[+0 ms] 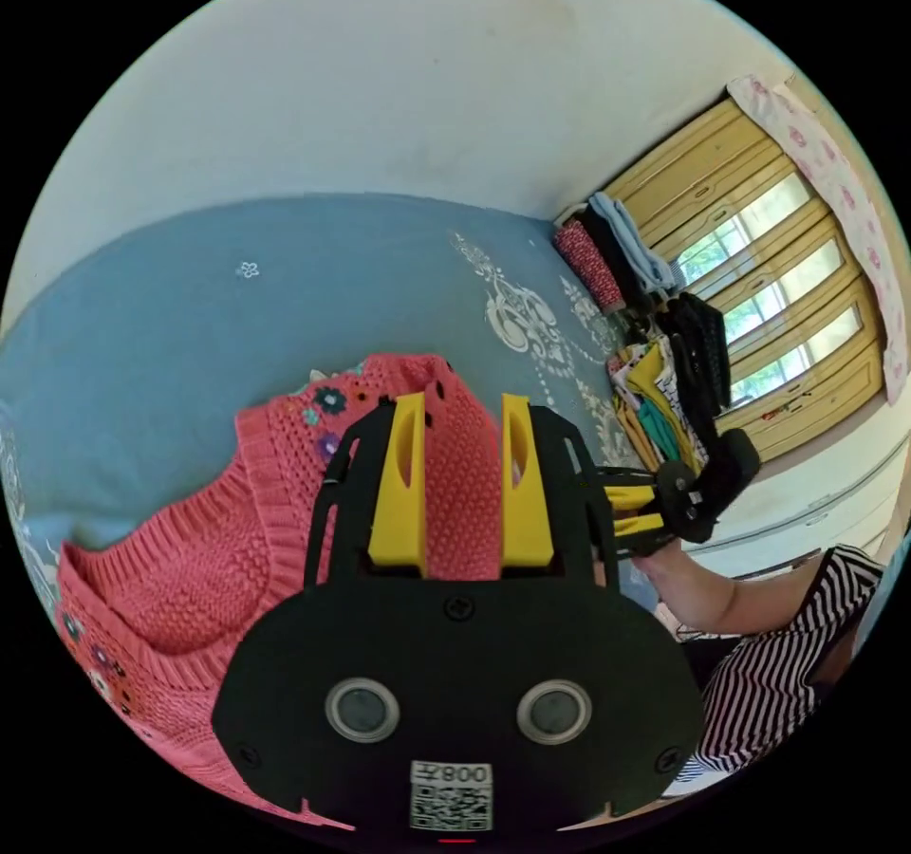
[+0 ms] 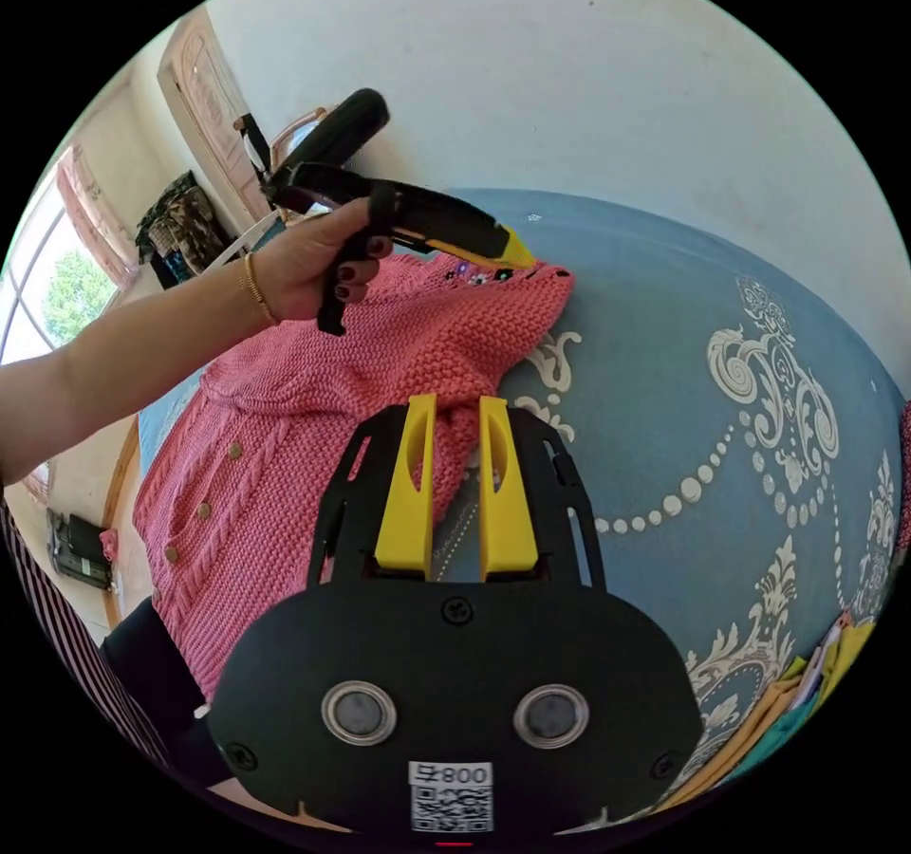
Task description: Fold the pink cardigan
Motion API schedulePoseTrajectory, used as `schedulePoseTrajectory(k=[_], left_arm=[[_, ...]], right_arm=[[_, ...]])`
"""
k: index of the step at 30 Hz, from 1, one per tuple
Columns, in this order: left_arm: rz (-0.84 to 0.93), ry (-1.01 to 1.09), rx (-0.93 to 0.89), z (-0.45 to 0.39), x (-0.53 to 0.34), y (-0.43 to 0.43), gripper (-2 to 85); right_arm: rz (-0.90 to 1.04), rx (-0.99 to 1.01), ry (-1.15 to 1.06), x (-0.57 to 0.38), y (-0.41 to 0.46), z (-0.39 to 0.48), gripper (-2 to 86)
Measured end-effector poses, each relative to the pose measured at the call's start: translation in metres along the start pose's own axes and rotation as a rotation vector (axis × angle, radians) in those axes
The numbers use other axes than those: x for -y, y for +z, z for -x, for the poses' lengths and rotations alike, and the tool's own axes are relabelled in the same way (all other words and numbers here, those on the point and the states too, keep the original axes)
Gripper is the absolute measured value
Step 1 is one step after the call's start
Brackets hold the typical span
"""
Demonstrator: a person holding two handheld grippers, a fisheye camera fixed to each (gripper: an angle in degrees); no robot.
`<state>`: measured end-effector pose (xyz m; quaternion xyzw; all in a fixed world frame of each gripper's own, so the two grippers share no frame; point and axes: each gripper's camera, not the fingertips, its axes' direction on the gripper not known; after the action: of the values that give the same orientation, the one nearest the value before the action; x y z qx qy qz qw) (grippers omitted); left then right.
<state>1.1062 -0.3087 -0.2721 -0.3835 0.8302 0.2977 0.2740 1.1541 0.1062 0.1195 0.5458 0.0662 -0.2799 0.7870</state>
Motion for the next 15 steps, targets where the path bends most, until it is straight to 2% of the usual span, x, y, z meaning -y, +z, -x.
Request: schedulePoseTrajectory(k=[4, 11, 15], left_arm=[[0.175, 0.012, 0.148, -0.003, 0.027, 0.04, 5.9], [-0.033, -0.013, 0.028, -0.007, 0.035, 0.024, 3.1], [-0.057, -0.03, 0.019, -0.003, 0.039, 0.028, 2.9]], right_arm=[[-0.023, 0.025, -0.02, -0.007, 0.002, -0.005, 5.1], [-0.113, 0.021, -0.106, -0.036, -0.021, 0.01, 0.8], [-0.146, 0.003, -0.112, -0.049, -0.031, 0.013, 0.4]])
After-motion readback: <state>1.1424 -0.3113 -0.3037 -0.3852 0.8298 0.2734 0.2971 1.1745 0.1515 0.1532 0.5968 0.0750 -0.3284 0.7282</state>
